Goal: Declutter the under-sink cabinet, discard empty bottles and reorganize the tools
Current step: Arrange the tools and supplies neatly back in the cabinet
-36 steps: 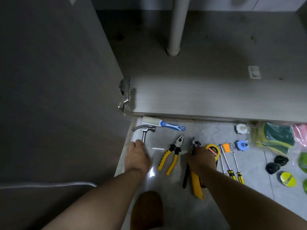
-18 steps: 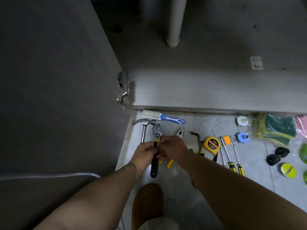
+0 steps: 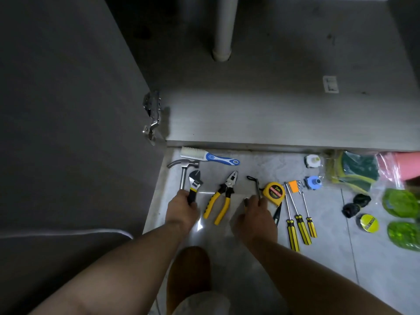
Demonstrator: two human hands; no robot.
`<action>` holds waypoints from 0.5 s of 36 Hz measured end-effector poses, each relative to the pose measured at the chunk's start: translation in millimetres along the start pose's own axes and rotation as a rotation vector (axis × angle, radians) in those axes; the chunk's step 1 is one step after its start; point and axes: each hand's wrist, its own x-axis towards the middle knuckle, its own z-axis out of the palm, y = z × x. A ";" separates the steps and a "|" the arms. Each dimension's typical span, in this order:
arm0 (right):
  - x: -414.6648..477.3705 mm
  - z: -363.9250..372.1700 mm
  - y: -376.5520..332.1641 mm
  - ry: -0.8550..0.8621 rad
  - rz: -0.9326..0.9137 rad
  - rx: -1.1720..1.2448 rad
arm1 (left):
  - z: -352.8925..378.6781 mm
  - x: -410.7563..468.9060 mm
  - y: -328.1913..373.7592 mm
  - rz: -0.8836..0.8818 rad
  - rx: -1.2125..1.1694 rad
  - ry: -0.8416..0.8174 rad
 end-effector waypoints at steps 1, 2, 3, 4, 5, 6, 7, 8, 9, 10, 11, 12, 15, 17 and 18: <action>-2.1 -0.2 5.5 0.007 0.017 -0.011 | -0.2 -2.5 2.6 0.040 0.050 0.010; -3.8 -0.2 9.9 0.024 0.034 -0.025 | 1.0 -4.5 4.4 0.092 0.103 0.017; -5.3 -0.5 13.1 0.049 0.051 -0.039 | 3.1 -6.2 5.7 0.147 0.167 0.026; -6.2 -1.0 15.3 0.075 0.068 -0.045 | 6.0 -7.8 6.7 0.191 0.234 0.036; -6.8 -2.0 16.5 0.101 0.087 -0.040 | 8.2 -9.5 7.5 0.228 0.305 0.055; -6.9 -3.0 17.8 0.118 0.103 -0.031 | 9.5 -11.1 8.9 0.263 0.381 0.088; -6.5 -3.8 19.2 0.120 0.114 -0.027 | 10.9 -11.8 10.7 0.305 0.449 0.127; -5.8 -4.7 21.5 0.110 0.117 -0.028 | 12.2 -12.5 13.2 0.363 0.491 0.154; -4.7 -5.5 24.1 0.093 0.112 -0.031 | 14.0 -13.3 16.3 0.425 0.507 0.148; -3.7 -6.5 26.7 0.074 0.101 -0.041 | 16.5 -13.9 19.7 0.481 0.504 0.109; -3.2 -7.8 29.0 0.056 0.088 -0.057 | 20.5 -14.1 22.3 0.522 0.498 0.049; -2.8 -9.1 31.0 0.039 0.072 -0.080 | 25.3 -14.4 24.5 0.545 0.506 -0.023; -1.6 -11.3 33.6 -0.007 0.028 -0.168 | 39.3 -15.1 27.5 0.592 0.654 -0.187; -1.1 -12.1 32.0 -0.012 0.018 -0.199 | 43.9 -13.4 28.4 0.607 0.755 -0.204; -1.2 -12.3 31.0 -0.009 0.010 -0.203 | 44.3 -11.9 28.6 0.608 0.775 -0.203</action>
